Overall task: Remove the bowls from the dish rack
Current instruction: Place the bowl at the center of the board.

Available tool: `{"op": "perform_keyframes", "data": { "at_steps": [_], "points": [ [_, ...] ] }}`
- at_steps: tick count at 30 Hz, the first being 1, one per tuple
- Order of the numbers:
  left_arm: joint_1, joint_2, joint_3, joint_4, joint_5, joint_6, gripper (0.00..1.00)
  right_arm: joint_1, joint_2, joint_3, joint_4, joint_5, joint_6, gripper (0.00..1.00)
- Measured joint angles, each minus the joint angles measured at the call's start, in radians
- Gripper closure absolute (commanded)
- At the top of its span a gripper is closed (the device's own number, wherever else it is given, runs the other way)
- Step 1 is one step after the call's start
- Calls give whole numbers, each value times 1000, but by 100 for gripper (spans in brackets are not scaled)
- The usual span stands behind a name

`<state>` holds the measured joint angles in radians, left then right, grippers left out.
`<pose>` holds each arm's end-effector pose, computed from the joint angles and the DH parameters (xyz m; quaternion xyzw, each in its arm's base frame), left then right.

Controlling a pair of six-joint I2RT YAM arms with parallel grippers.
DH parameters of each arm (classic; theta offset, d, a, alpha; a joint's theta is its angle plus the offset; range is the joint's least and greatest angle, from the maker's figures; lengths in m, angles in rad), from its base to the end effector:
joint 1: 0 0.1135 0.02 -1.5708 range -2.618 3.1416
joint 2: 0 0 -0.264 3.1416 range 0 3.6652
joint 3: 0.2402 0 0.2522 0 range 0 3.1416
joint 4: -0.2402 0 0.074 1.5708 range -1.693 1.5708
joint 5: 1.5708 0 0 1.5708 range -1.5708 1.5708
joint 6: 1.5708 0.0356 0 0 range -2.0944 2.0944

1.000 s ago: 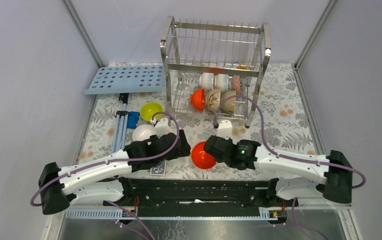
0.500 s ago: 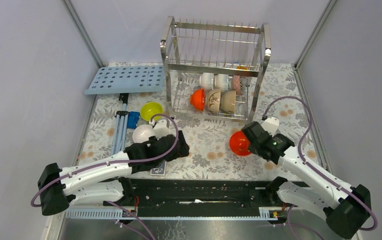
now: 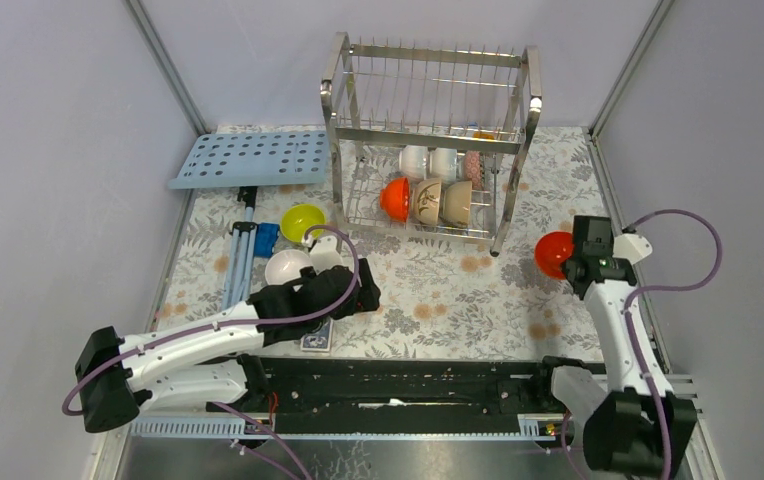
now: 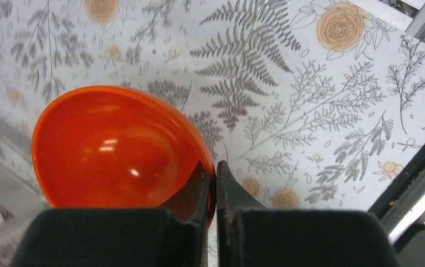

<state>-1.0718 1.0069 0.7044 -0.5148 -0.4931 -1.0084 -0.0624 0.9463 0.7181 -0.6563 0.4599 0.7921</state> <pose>0.1118 -0.1699 0.2441 -0.0612 0.9041 -0.1928 0.3763 0.1836 -0.0273 0.2488 0.4497 0.8027 -0.0836 0.3826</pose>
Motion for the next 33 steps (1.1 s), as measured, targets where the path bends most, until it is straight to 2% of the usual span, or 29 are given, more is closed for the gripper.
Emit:
{"op": "perform_keyframes", "data": {
  "at_steps": [2, 6, 12, 17, 24, 33],
  "points": [
    [3, 0, -6, 23, 12, 15, 1, -67, 61, 24, 36, -11, 14, 100],
    [8, 0, -33, 56, 40, 30, 1, -109, 247, 125, 126, -64, 44, 100],
    [9, -27, -45, 77, 52, 33, 1, -126, 665, 533, 170, -84, -3, 100],
    [11, -59, -68, 111, 51, 29, 2, -190, 859, 670, 164, -106, -56, 100],
    [13, -51, -117, 123, 47, 3, 2, -256, 1017, 791, 123, -146, -104, 100],
    [15, -21, -117, 129, 31, -21, 2, -259, 1085, 852, 146, -235, -107, 100]
  ]
}}
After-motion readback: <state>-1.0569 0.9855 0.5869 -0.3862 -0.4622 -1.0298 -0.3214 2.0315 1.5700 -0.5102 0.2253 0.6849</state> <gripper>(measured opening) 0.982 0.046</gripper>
